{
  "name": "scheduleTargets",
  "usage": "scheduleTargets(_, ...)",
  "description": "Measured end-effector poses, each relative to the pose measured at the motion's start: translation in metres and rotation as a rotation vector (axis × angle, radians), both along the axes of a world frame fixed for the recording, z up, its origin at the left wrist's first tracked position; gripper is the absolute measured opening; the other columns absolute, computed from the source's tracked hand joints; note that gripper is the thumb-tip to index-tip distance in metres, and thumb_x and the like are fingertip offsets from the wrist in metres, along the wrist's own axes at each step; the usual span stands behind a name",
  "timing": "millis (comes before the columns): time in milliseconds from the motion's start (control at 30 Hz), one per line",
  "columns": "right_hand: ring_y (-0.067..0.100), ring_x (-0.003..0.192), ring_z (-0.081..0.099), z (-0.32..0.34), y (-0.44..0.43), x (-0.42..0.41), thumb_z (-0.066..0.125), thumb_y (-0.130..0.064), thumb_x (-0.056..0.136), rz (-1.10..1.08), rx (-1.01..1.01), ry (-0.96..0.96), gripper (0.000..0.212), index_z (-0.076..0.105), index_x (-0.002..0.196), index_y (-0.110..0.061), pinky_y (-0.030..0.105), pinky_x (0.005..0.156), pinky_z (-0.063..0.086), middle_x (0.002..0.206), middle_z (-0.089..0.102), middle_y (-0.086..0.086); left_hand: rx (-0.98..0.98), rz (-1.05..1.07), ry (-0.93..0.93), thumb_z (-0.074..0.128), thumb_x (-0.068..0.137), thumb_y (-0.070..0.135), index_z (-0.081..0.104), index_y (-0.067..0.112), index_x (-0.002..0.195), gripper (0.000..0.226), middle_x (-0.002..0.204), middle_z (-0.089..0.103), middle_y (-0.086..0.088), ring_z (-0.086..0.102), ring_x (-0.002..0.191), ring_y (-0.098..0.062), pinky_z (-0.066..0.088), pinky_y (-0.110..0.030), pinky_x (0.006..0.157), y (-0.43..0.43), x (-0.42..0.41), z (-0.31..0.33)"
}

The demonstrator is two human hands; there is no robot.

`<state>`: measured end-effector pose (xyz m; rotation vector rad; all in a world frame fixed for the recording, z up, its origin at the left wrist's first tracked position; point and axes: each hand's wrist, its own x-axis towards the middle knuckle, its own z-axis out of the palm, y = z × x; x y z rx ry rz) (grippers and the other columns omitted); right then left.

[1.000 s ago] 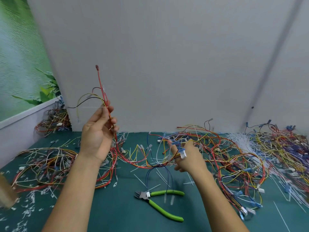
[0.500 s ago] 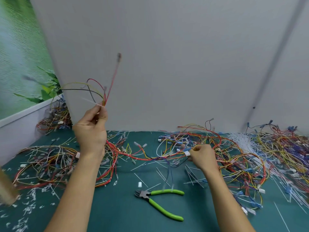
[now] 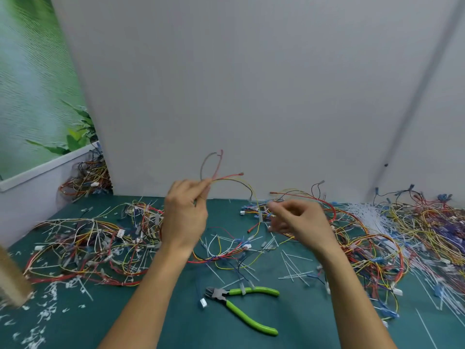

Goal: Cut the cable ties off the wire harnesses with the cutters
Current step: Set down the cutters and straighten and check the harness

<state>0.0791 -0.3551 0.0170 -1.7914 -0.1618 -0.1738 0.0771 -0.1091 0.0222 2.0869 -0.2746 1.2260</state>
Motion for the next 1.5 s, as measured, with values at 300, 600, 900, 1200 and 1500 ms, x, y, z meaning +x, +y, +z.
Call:
scheduleTargets(300,0.024,0.101,0.077,-0.001,0.041,-0.01,0.076,-0.034,0.086,0.206,0.271,-0.072,0.03,0.076,0.106,-0.011,0.031,0.079,0.063,0.1,0.08,0.009,0.092,-0.255,0.02,0.073,0.09,0.01,0.079,0.013,0.107,0.018,0.088,0.072,0.001,0.061,0.085,-0.018,0.051,-0.035,0.077,-0.038,-0.012,-0.011)
scheduleTargets(600,0.022,0.105,0.075,0.006,0.034,-0.012,0.082,-0.045,0.08,0.237,0.321,-0.111,0.035,0.081,0.106,-0.021,0.025,0.077,0.059,0.106,0.079,0.006,0.092,-0.372,0.093,0.069,0.093,0.008,0.077,0.013,0.114,0.023,0.098,0.069,0.006,0.064,0.092,-0.006,0.043,-0.01,0.079,-0.036,-0.023,-0.001)
scheduleTargets(900,0.028,0.084,0.076,0.003,0.039,-0.012,0.08,0.0,0.085,0.172,0.17,-0.122,0.026,0.082,0.102,-0.021,0.05,0.081,0.06,0.088,0.08,0.009,-0.224,-0.529,0.36,0.078,0.087,0.012,0.081,0.02,0.095,0.011,0.084,0.078,0.006,0.075,0.08,-0.013,0.06,-0.029,0.078,-0.02,-0.018,0.001)
scheduleTargets(1200,0.011,0.091,0.073,0.006,0.04,-0.017,0.069,0.008,0.093,0.271,0.131,-0.154,0.036,0.075,0.108,-0.025,0.024,0.087,0.056,0.101,0.081,-0.002,-0.642,-0.709,0.8,0.083,0.072,0.026,0.065,0.001,0.092,0.037,0.077,0.072,-0.014,0.068,0.061,-0.02,0.054,-0.025,0.059,-0.007,-0.014,0.008)
scheduleTargets(1500,0.004,0.08,0.072,0.004,0.041,-0.016,0.073,0.001,0.092,0.236,-0.02,-0.17,0.021,0.079,0.094,-0.019,0.018,0.074,0.053,0.084,0.079,-0.006,-0.53,-0.941,0.958,0.069,0.089,0.032,0.07,0.01,0.089,0.021,0.077,0.055,-0.005,0.052,0.064,-0.015,0.044,-0.025,0.057,-0.005,-0.016,0.005)
